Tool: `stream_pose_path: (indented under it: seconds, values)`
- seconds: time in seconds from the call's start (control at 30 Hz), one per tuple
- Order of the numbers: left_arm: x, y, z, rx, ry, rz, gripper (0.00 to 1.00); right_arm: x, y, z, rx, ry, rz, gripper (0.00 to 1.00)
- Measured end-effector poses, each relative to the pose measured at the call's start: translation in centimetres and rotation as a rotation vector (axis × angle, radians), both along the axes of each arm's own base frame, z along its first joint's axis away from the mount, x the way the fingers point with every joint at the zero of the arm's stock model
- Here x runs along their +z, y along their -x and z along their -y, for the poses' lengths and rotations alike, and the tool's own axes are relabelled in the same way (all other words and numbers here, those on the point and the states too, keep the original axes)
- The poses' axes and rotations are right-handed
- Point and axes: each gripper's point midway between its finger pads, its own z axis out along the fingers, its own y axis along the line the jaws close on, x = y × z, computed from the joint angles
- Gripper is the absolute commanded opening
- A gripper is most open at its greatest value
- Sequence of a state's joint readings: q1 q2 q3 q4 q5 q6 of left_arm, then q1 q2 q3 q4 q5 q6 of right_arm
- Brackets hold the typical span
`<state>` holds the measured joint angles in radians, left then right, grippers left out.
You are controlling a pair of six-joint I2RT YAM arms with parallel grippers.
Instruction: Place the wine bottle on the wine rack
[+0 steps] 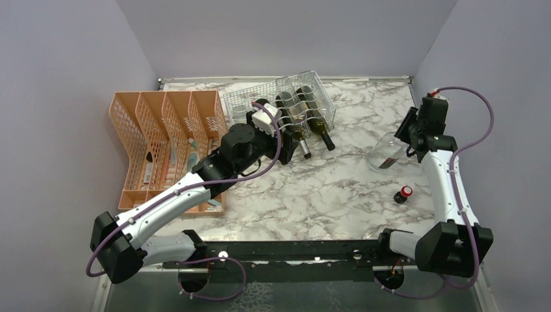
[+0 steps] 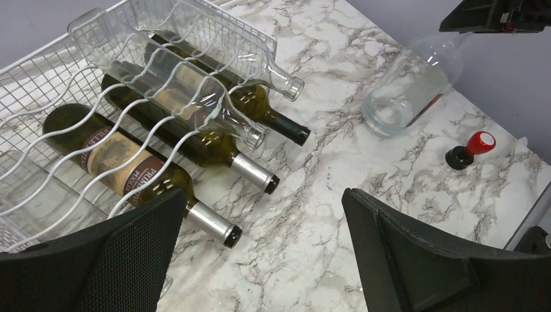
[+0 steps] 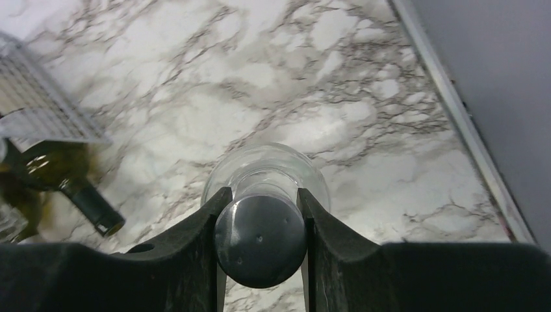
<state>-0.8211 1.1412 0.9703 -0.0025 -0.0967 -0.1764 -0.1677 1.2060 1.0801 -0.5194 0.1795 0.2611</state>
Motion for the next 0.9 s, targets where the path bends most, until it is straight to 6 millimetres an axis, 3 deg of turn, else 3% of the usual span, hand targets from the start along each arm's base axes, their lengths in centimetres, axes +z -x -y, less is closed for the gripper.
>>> stream_pose_path:
  seconds: [0.33,0.47,0.73,0.9]
  values:
    - [-0.9,0.0,-0.3,0.014,-0.006,-0.002,0.99,0.1,0.1,-10.5,0.329,-0.085,-0.032,0.02]
    - [-0.8,-0.5,-1.3,0.073,-0.011,0.001,0.99,-0.4,1.3,-14.6,0.467,-0.125,-0.067,0.02]
    - [-0.8,-1.4,-3.2,0.179,-0.005,-0.044,0.99,-0.3,3.9,-20.2,0.727,-0.301,-0.110,0.02]
    - [-1.5,-1.8,-4.0,0.217,0.010,-0.099,0.99,0.3,5.9,-24.8,0.895,-0.356,-0.110,0.01]
